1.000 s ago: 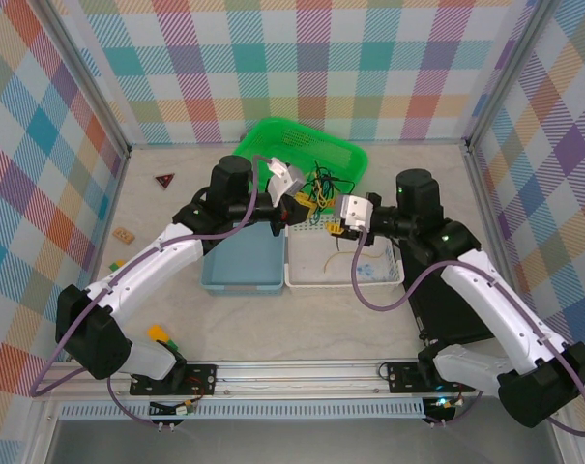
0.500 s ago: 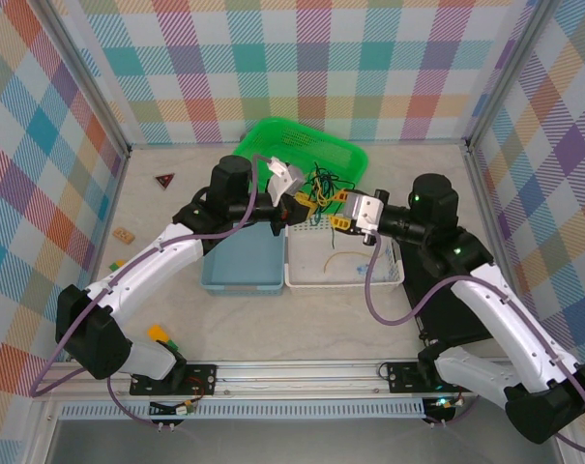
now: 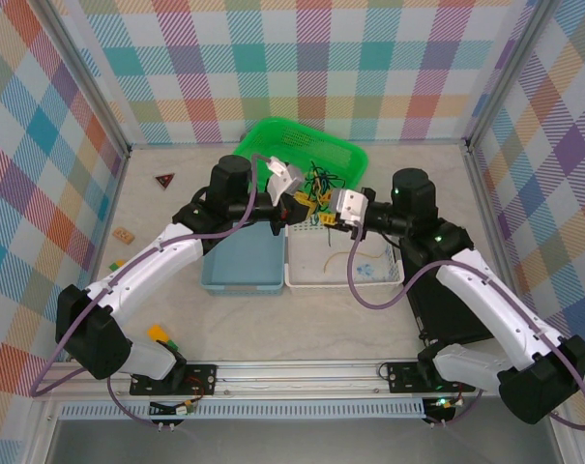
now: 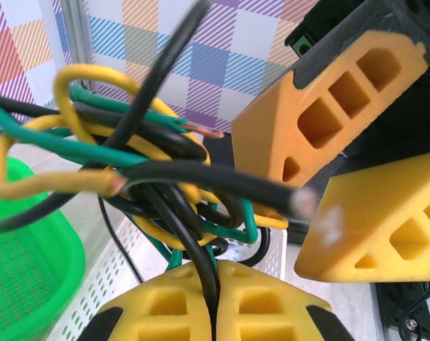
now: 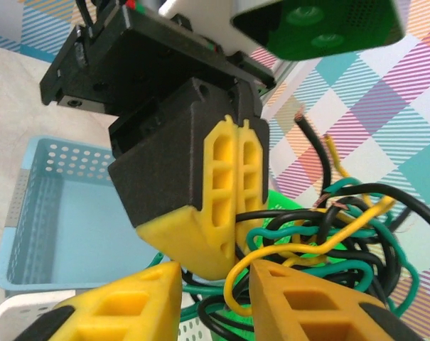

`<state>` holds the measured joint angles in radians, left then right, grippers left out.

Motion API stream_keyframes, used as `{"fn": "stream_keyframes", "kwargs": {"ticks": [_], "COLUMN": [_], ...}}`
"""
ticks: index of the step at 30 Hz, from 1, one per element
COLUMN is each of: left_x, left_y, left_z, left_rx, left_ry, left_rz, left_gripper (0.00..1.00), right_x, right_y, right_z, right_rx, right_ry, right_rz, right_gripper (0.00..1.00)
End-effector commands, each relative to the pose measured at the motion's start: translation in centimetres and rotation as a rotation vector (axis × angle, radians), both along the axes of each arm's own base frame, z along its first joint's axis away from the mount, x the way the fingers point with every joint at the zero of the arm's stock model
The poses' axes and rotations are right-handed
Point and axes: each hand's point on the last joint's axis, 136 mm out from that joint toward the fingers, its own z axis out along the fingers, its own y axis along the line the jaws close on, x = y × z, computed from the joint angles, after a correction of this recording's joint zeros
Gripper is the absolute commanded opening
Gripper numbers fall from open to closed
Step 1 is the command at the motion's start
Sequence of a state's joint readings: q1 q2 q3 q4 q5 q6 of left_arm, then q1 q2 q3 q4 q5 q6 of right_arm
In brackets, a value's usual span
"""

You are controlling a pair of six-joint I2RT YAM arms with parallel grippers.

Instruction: Untangle the cables

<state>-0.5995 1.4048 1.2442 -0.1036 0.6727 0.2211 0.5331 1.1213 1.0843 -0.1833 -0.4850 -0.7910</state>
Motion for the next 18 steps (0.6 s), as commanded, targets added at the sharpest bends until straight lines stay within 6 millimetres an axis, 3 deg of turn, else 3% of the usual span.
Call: {"fn": "stream_keyframes", "kwargs": {"ticks": [1, 5, 9, 13, 18], "left_x": [-0.6, -0.6, 0.0, 1.4, 2.3], "left_y": [-0.2, -0.3, -0.2, 0.3, 1.5], "left_z": [0.8, 0.9, 0.7, -0.4, -1.3], "left_rx": [-0.035, -0.047, -0.045, -0.011, 0.06], "left_ry": [-0.009, -0.002, 0.002, 0.009, -0.004], "left_rz": [-0.044, -0.046, -0.014, 0.073, 0.141], "left_gripper": [0.0, 0.0, 0.0, 0.0, 0.0], "right_x": [0.7, 1.5, 2.3, 2.6, 4.2], "right_y": [0.4, 0.5, -0.2, -1.0, -5.0], "right_z": [1.9, 1.7, 2.0, 1.9, 2.8], "right_rx": [0.035, 0.035, 0.068, 0.115, 0.261], "right_ry": [-0.027, -0.019, -0.035, -0.015, 0.078], "right_rz": [-0.031, -0.08, -0.151, -0.195, -0.351], "right_gripper": [0.3, 0.21, 0.0, 0.0, 0.0]}}
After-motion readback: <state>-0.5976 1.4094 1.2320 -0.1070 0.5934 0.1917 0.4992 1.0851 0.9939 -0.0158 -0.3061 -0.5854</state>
